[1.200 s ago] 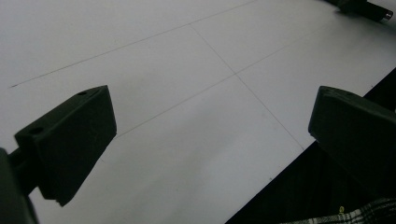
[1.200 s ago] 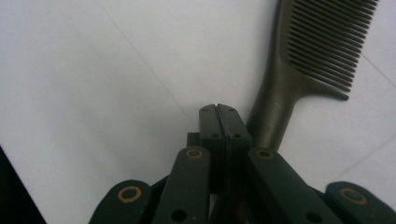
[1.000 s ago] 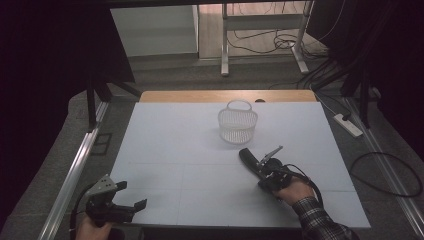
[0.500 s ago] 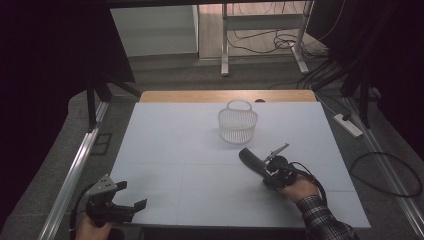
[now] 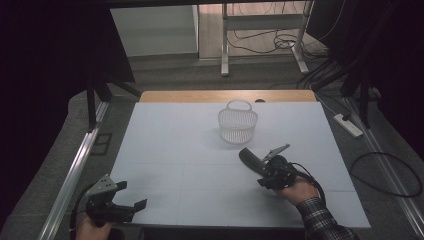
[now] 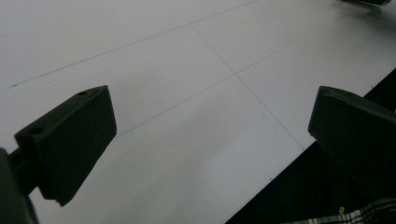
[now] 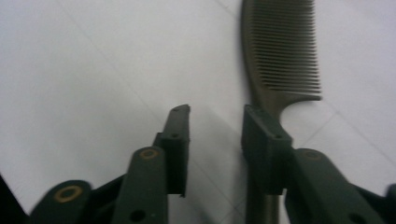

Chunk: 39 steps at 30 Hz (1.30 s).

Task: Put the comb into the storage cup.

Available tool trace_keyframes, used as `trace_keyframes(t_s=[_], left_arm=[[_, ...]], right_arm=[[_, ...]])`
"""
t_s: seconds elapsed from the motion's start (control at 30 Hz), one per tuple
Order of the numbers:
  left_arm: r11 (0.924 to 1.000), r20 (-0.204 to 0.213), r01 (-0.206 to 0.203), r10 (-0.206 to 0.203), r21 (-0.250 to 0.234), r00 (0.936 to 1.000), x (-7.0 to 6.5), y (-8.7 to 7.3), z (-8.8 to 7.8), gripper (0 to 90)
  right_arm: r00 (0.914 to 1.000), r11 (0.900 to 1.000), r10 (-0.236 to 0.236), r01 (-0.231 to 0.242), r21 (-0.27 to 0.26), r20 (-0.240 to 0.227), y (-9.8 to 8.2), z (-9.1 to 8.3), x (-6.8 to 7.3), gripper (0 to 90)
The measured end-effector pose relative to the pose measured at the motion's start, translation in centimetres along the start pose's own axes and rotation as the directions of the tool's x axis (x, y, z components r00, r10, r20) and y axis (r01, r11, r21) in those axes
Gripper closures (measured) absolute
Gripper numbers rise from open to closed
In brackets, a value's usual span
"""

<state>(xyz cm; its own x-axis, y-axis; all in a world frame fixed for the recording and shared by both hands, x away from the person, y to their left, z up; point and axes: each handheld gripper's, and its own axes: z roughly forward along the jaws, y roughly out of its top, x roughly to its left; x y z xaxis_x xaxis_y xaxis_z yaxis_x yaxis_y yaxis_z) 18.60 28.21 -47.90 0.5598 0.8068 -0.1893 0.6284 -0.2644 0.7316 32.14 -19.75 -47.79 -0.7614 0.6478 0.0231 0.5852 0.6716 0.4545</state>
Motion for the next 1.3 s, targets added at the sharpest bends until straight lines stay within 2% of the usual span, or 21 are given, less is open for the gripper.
trace_keyframes(t_s=[0.23, 0.3, 0.43, 0.73, 0.77, 0.87, 1.03, 1.13, 1.3], left_arm=[[1.0, 0.0, 0.0, 0.0, -0.001, 1.0, 0.0, 0.0, 0.0, 1.0], [1.0, 0.0, 0.0, 0.0, -0.001, 1.0, 0.0, 0.0, 0.0, 1.0], [1.0, 0.001, 0.001, -0.001, -0.001, 1.0, 0.0, 0.0, 0.0, 1.0], [1.0, 0.003, 0.003, -0.003, -0.003, 1.0, 0.0, 0.0, 0.0, 0.9], [1.0, 0.003, 0.003, -0.003, -0.003, 1.0, 0.0, 0.0, 0.0, 0.9], [1.0, 0.003, 0.004, -0.004, -0.004, 1.0, 0.0, 0.0, 0.0, 0.9], [1.0, 0.004, 0.006, -0.006, -0.004, 1.0, 0.1, 0.0, 0.0, 0.8], [1.0, 0.004, 0.005, -0.005, -0.004, 1.0, 0.1, 0.0, 0.0, 0.8], [1.0, 0.005, 0.006, -0.006, -0.003, 1.0, 0.1, 0.0, 0.0, 0.8]], right_arm=[[0.9988, 1.0, 0.013, -0.012, -0.013, 0.048, -0.2, -0.3, -0.7, 40.0], [0.998, 1.0, 0.025, -0.025, -0.013, 0.057, -0.2, -0.4, -0.9, 31.2], [0.9954, 0.998, 0.057, -0.056, -0.013, 0.076, -0.4, -0.4, -1.4, 21.0], [0.9907, 0.991, 0.128, -0.127, -0.033, 0.047, -1.0, -0.8, -2.6, 5.5], [0.9906, 0.99, 0.134, -0.133, -0.034, 0.027, -1.0, -0.9, -2.8, 2.9], [0.9908, 0.99, 0.135, -0.134, -0.043, 0.01, -1.2, -1.1, -2.9, 0.0], [0.9903, 0.989, 0.137, -0.135, -0.056, 0.027, -1.6, -1.3, -3.3, 0.0], [0.9895, 0.989, 0.142, -0.14, -0.049, 0.029, -1.7, -1.2, -3.5, 0.0], [0.9903, 0.99, 0.139, -0.139, -0.029, 0.001, -1.7, -0.8, -3.4, 0.0]])
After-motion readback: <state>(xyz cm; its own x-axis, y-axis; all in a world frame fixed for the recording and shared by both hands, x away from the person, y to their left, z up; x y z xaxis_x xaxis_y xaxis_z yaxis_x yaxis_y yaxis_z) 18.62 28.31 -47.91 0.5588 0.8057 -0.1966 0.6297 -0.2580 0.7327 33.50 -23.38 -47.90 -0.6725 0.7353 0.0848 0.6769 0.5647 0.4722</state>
